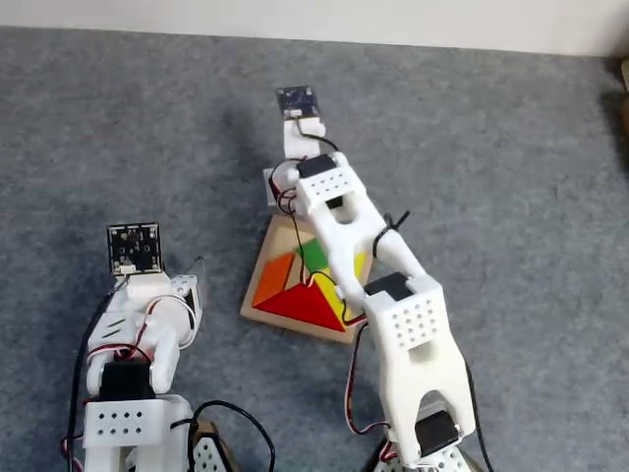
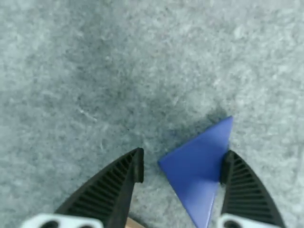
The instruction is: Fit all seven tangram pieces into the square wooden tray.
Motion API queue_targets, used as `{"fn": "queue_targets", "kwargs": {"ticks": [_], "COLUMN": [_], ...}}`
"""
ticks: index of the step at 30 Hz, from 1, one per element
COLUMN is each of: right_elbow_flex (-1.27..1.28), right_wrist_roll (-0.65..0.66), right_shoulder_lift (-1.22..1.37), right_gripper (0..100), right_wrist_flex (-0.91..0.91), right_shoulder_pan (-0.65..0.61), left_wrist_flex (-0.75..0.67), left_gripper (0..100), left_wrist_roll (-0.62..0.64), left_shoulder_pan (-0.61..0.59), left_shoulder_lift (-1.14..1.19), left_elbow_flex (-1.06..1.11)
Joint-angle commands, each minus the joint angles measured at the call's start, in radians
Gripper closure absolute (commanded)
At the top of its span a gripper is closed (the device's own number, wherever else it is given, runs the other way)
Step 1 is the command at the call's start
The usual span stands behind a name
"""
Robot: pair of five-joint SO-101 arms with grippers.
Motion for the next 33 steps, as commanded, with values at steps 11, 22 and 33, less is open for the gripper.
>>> {"fn": "queue_targets", "kwargs": {"ticks": [11, 22, 33], "right_elbow_flex": [-0.059, -0.059, -0.059], "right_wrist_roll": [-0.002, -0.002, -0.002], "right_shoulder_lift": [0.033, 0.038, 0.039], "right_gripper": [74.6, 74.6, 74.6], "right_wrist_flex": [0.008, 0.088, 0.082], "right_shoulder_pan": [0.041, 0.047, 0.048], "left_wrist_flex": [0.011, 0.011, 0.012], "left_gripper": [80, 80, 80], "left_wrist_roll": [-0.005, -0.005, -0.005], "left_shoulder_pan": [-0.016, -0.016, -0.016], "left_shoulder_lift": [-0.016, -0.016, -0.016], "left_elbow_flex": [-0.007, -0.007, -0.007]}}
